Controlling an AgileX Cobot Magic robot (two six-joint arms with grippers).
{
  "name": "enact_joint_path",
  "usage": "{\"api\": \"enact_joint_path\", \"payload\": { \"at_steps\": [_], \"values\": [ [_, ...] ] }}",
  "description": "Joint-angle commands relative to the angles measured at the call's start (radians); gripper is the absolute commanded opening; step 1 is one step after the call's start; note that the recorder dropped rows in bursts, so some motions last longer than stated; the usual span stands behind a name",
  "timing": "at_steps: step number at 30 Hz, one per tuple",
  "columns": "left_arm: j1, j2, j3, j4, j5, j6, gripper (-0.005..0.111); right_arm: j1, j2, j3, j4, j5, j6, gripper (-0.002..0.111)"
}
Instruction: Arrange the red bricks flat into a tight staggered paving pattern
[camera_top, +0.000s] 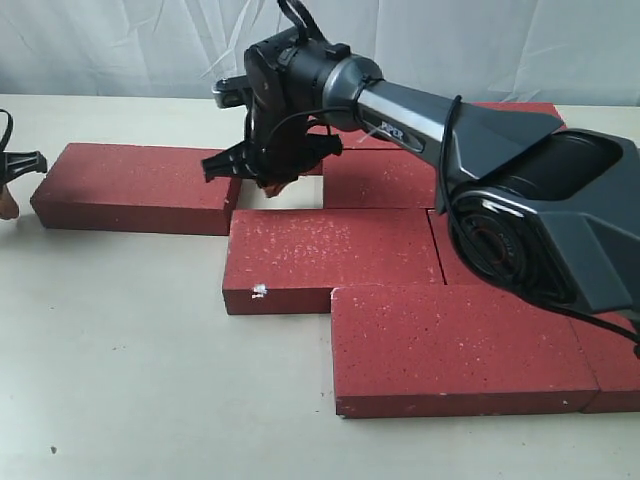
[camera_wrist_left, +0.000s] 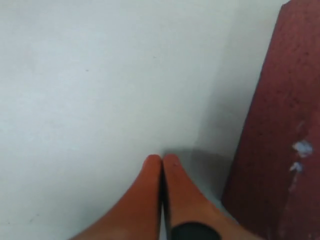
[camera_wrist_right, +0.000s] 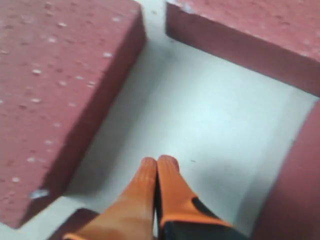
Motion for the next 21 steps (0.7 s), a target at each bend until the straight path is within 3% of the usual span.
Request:
{"api": "enact_joint_path", "payload": {
  "at_steps": [1,8,13,17,21],
  "values": [
    [0.018,-0.003,0.002,-0.014,0.021,-0.008,0.000,-0.017,-0.048,-0.006,-0.104,0.100,0.066,-0.001],
    [0.018,-0.065,0.002,-0.025,0.050,-0.001,0.000,-0.092,-0.164,0.016,-0.025,0.180,0.004,-0.001],
    [0.018,-0.152,0.002,-0.065,0.085,-0.001,0.000,-0.124,-0.301,0.147,0.113,0.180,-0.125,-0.001],
    [0.011,-0.276,0.026,-0.092,0.113,0.003,0.000,-0.124,-0.538,0.461,0.084,0.170,-0.164,-0.001],
    [-0.073,-0.396,0.091,-0.129,0.076,0.049,0.000,-0.168,-0.858,0.834,0.035,-0.007,-0.171,-0.001]
  ]
}}
